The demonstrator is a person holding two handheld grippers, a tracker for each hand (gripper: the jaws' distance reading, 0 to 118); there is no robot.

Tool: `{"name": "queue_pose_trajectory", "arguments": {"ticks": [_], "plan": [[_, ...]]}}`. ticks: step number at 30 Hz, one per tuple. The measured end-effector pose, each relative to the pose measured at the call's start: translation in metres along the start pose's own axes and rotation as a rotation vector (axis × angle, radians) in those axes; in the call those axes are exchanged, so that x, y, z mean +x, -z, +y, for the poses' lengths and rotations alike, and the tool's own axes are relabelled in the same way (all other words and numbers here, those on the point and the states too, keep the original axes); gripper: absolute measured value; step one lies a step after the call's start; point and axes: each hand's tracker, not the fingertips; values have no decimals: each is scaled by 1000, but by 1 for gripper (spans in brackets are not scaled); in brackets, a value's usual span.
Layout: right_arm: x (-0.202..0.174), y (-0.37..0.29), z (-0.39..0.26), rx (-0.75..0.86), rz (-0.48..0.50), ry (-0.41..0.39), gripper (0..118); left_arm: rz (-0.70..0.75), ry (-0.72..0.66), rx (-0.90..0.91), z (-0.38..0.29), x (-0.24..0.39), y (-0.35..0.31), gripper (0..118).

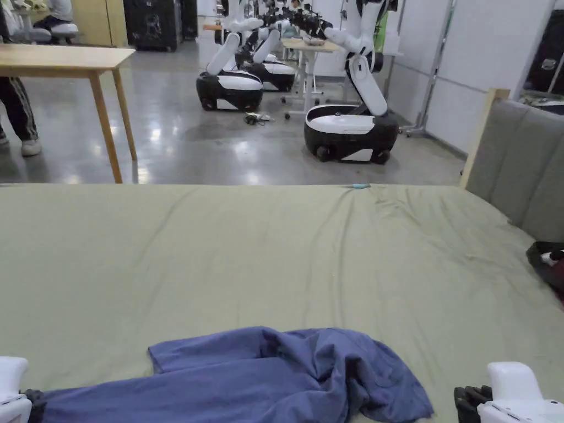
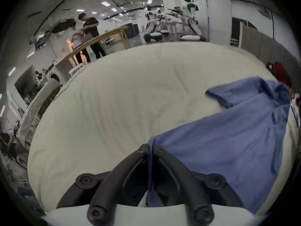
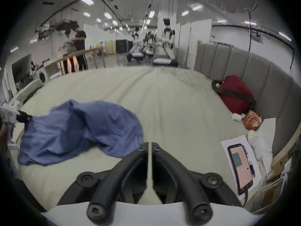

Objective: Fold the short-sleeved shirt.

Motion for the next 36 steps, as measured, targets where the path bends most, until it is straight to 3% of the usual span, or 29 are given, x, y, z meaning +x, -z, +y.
{"name": "queue_pose_trajectory", "arguments": {"ticks": [1, 2, 3, 4, 5, 7, 8, 9, 11, 13, 14, 15, 17, 18, 26, 29, 36], "plan": [[1, 13, 3, -32, 2, 3, 29, -13, -13, 28, 3, 1, -10, 3], [2, 28, 3, -50, 37, 7, 70, -16, -13, 47, 6, 4, -19, 3], [1, 43, 3, -57, 64, -2, 95, -14, -7, 60, 8, 8, -27, 3], [-2, 56, 5, -63, 66, -13, 109, -17, 1, 71, 13, 9, -38, 3], [-7, 65, 7, -76, 60, -31, 112, -14, 5, 79, 14, 12, -44, 3], [-14, 82, 7, -104, 66, -71, 110, -14, 7, 101, 15, 17, -52, 3], [-19, 86, 8, -100, 79, -80, 102, -18, 2, 102, 17, 9, -46, 3], [-24, 89, 10, -100, 99, -96, 91, -17, 6, 104, 19, 11, -47, 3], [-33, 88, 15, -174, 103, -142, 47, -16, 7, 100, 20, 7, -42, 3], [-32, 85, 18, -164, 100, -107, 38, -13, 4, 94, 20, 5, -39, 3], [-28, 83, 20, -165, 110, -76, 11, -8, 2, 94, 19, 5, -40, 3], [-21, 78, 22, -160, 111, -25, 7, -8, 0, 92, 18, 3, -39, 3], [-9, 64, 27, -122, 150, 47, 7, -9, -4, 97, 18, -2, -43, 2], [-3, 53, 31, -99, 135, 44, 7, -2, 3, 110, 21, -4, -49, 2], [27, -66, 143, 219, 117, -22, 7, 48, 26, 306, 105, -36, -125, 1], [24, -103, 195, 379, 55, -80, 7, 107, 27, 410, 147, -40, -164, 1], [23, -168, 309, 621, -20, -124, 7, 166, -14, 594, 243, -59, -225, 1]]}}
